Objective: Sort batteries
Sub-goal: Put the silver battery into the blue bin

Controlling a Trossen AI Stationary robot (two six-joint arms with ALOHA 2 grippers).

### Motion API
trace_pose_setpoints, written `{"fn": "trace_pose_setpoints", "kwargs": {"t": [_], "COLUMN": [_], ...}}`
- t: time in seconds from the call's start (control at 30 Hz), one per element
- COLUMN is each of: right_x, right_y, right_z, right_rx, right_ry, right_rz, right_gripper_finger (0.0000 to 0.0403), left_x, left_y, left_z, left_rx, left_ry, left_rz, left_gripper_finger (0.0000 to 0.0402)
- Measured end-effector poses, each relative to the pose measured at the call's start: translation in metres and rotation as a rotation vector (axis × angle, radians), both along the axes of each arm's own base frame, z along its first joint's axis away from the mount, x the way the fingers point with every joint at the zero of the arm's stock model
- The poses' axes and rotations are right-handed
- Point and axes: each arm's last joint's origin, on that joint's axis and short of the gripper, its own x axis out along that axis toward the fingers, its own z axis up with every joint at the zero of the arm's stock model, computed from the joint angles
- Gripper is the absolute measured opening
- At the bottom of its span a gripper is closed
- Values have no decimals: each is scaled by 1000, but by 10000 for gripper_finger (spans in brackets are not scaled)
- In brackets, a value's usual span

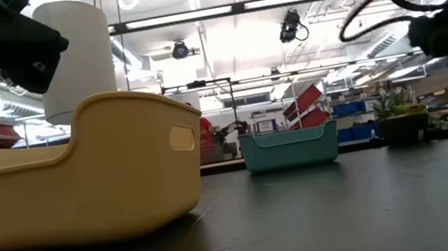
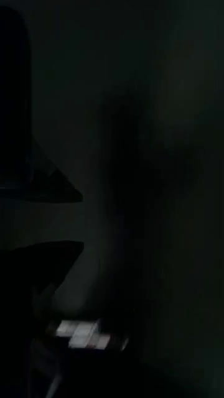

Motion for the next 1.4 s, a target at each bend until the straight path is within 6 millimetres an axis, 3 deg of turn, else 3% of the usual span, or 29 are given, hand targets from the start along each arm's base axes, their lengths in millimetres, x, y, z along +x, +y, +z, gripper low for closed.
{"fn": "trace_pose_setpoints", "kwargs": {"t": [0.27,0.53,0.67,0.97,1.1,1.4], "right_x": [17,40,42,28,14,16], "right_y": [-4,-19,-27,-52,-56,-57], "right_z": [-27,-53,-61,-51,-53,-60], "right_rx": [209,329,330,338,429,480], "right_ry": [244,689,713,630,631,684], "right_rz": [207,489,579,498,484,616], "right_gripper_finger": [82,85,105,169,179,192], "left_x": [1,1,1,0,0,0], "left_y": [0,0,0,-1,-1,-2], "left_z": [-2,-2,-3,-5,-5,-5], "left_rx": [31,39,41,44,47,57], "left_ry": [8,9,16,42,43,45], "left_rz": [-8,-10,-15,-48,-66,-80], "left_gripper_finger": [70,70,70,70,70,70]}}
